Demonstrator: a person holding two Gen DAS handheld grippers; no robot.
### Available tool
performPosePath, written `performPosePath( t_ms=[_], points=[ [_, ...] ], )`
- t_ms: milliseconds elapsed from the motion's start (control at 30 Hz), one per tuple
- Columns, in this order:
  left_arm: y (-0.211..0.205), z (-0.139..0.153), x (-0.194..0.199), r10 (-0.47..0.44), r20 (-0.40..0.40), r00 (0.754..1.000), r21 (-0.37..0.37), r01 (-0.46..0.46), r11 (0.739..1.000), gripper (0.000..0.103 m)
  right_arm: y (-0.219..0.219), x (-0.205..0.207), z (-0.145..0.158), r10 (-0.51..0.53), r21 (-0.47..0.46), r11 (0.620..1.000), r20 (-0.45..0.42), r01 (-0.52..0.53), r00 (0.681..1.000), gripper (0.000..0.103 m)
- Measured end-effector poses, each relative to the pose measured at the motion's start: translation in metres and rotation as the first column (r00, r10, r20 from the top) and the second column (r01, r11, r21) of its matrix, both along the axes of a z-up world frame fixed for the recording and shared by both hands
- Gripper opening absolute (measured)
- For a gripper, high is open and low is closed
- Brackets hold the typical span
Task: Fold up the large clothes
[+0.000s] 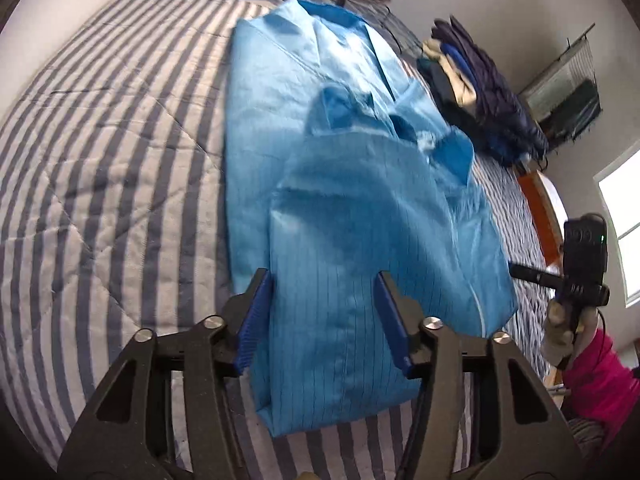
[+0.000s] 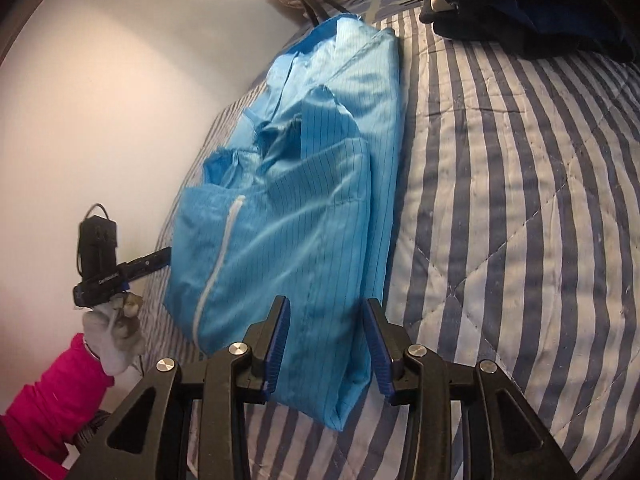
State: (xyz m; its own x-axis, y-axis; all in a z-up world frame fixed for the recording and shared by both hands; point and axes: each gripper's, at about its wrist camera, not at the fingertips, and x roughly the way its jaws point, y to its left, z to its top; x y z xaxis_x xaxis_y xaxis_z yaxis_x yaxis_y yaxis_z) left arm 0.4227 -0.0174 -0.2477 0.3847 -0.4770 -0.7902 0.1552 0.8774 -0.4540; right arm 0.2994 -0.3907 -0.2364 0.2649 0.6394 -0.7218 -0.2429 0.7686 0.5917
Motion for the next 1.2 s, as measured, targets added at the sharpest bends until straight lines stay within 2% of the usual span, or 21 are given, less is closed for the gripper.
performPosePath(
  t_ms=[100, 167, 267, 333, 367, 500, 533, 567, 633, 667, 767, 833, 900, 967, 1000, 1100, 1200],
  points=[
    [0.001, -0.007, 0.005, 0.010, -0.029, 1.000, -0.020, -0.011, 1.000, 0.051, 0.001, 0.001, -0.002, -0.005, 0.010, 1.000, 0.001, 0.005, 1.000, 0.040],
    [0.006, -0.011, 0.009, 0.029, -0.048, 0.998, -0.037, -0.031, 0.999, 0.042, 0.002, 0.002, -0.002, -0.005, 0.009, 1.000, 0.001, 0.005, 1.000, 0.040],
    [0.020, -0.017, 0.011, 0.068, -0.092, 0.993, -0.115, -0.079, 0.990, 0.035, 0.001, 0.004, -0.003, 0.000, 0.013, 1.000, -0.005, 0.000, 1.000, 0.040],
    [0.025, -0.018, 0.011, 0.081, -0.106, 0.991, -0.139, -0.096, 0.986, 0.017, 0.002, 0.007, -0.007, 0.007, 0.015, 1.000, -0.013, -0.006, 1.000, 0.040],
    [0.026, -0.018, 0.010, 0.081, -0.102, 0.992, -0.134, -0.094, 0.987, 0.004, 0.003, 0.007, -0.008, 0.008, 0.011, 1.000, -0.013, -0.007, 1.000, 0.040],
    [0.016, -0.004, -0.001, 0.077, -0.026, 0.997, -0.081, -0.079, 0.994, 0.001, 0.009, 0.008, -0.008, 0.014, 0.001, 1.000, -0.009, -0.014, 1.000, 0.040],
    [0.015, -0.001, -0.004, 0.084, -0.011, 0.996, -0.070, -0.085, 0.994, 0.001, 0.012, 0.008, -0.007, 0.024, -0.018, 1.000, -0.002, -0.024, 1.000, 0.033],
    [0.016, 0.004, -0.010, 0.121, 0.016, 0.993, -0.032, -0.121, 0.992, 0.001, 0.016, 0.008, -0.006, 0.033, -0.055, 0.998, 0.005, -0.033, 0.999, 0.022],
    [0.016, 0.001, -0.014, 0.159, 0.016, 0.987, 0.036, -0.159, 0.987, 0.001, 0.021, 0.006, -0.006, 0.044, -0.117, 0.992, 0.014, -0.042, 0.999, 0.012],
    [0.014, -0.005, -0.013, 0.147, 0.000, 0.989, 0.064, -0.147, 0.987, 0.001, 0.023, 0.004, -0.007, 0.049, -0.131, 0.990, 0.015, -0.047, 0.999, 0.006],
    [0.013, -0.012, -0.011, 0.164, -0.030, 0.986, 0.071, -0.162, 0.984, 0.002, 0.027, -0.001, -0.008, 0.050, -0.159, 0.986, 0.024, -0.046, 0.998, 0.003],
    [0.013, -0.006, -0.009, 0.166, -0.028, 0.986, 0.090, -0.163, 0.983, 0.004, 0.030, -0.004, -0.003, 0.072, -0.182, 0.981, 0.030, -0.065, 0.997, 0.003],
    [0.014, 0.007, -0.012, 0.182, 0.036, 0.983, 0.122, -0.185, 0.975, 0.004, 0.028, -0.006, 0.007, 0.082, -0.197, 0.978, 0.058, -0.069, 0.995, 0.005],
    [0.015, 0.022, -0.013, 0.192, 0.095, 0.977, 0.121, -0.202, 0.972, 0.004, 0.024, -0.006, 0.018, 0.061, -0.217, 0.975, 0.084, -0.042, 0.995, 0.021],
    [0.014, 0.029, -0.014, 0.184, 0.120, 0.976, 0.110, -0.197, 0.974, 0.004, 0.023, -0.006, 0.029, 0.052, -0.227, 0.974, 0.128, -0.022, 0.990, 0.022],
    [-0.004, 0.045, -0.011, 0.104, 0.183, 0.978, 0.108, -0.125, 0.986, 0.004, 0.030, -0.003, 0.047, 0.079, -0.234, 0.972, 0.199, -0.031, 0.977, 0.022],
    [-0.025, 0.037, 0.004, 0.019, 0.147, 0.989, 0.112, -0.036, 0.993, 0.004, 0.052, 0.008, 0.053, 0.142, -0.246, 0.966, 0.251, -0.078, 0.958, 0.022]
  ],
)
